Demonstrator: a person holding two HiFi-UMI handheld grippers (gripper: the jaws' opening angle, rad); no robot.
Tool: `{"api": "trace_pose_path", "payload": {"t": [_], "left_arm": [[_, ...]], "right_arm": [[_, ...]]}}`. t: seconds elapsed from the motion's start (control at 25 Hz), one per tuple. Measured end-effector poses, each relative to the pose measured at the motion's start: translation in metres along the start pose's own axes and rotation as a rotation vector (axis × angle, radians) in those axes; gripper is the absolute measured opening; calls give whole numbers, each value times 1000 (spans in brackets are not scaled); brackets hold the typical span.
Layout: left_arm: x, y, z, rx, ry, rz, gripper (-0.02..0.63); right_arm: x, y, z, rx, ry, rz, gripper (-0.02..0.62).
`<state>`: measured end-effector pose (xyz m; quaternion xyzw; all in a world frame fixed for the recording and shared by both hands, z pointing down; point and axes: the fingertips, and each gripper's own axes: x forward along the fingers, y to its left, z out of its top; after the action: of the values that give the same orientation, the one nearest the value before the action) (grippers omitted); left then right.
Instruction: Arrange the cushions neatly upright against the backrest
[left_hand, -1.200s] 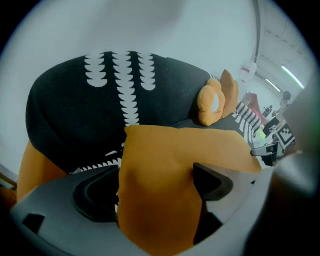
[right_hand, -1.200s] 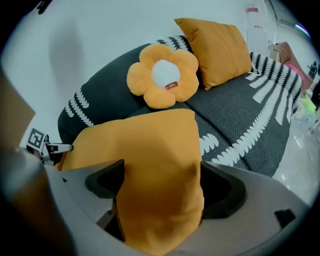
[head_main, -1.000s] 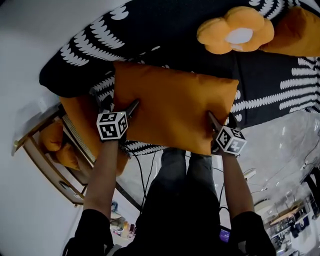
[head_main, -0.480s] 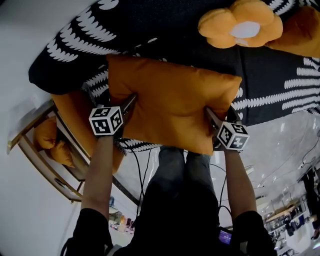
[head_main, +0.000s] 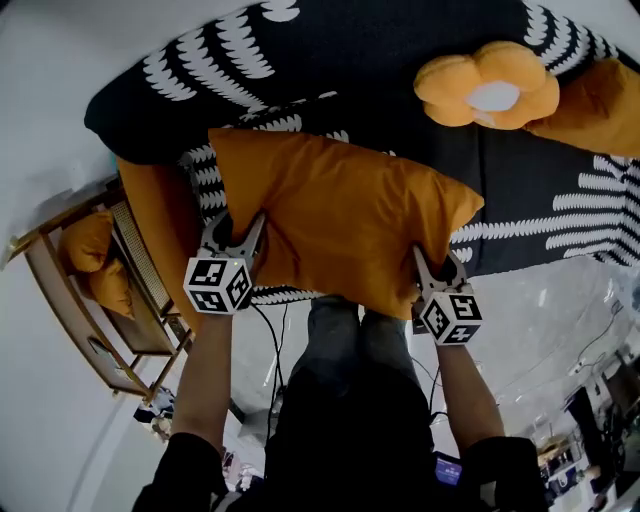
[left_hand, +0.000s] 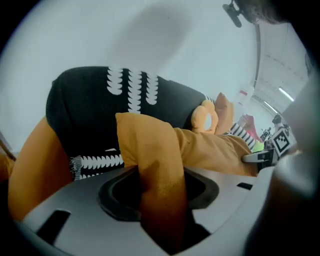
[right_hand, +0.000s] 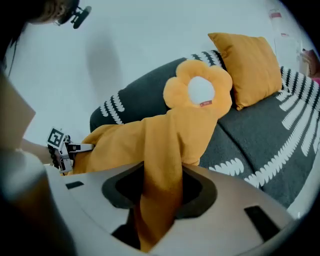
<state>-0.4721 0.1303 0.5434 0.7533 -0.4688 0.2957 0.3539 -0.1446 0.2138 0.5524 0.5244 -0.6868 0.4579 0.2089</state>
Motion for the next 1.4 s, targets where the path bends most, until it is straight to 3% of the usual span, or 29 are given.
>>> {"api": "trace_pose_path", "payload": {"t": [0.36,0.64,0.8,1.0,1.12,1.4], "left_arm": [[-86,29,45,-135,-302,150,222],[-130,67,103,-163,-475,219,239],[-136,90,136,-147,-547,240,243],[-116,111,162,-107,-564,199,263],[-100,120,157,-136,-540,174,283],[-60,138,113,-188,-378,181,326]], "right_arm": [[11,63,113,-326,-195,114,189],[33,125,199,-465,-338,158,206],[43,150,239,-489,-415,161,214],[58,149,262,-464,-453,139,230],[66,144,258,-475,-449,123,245],[92,129,226,-446,-372,22,293]]}}
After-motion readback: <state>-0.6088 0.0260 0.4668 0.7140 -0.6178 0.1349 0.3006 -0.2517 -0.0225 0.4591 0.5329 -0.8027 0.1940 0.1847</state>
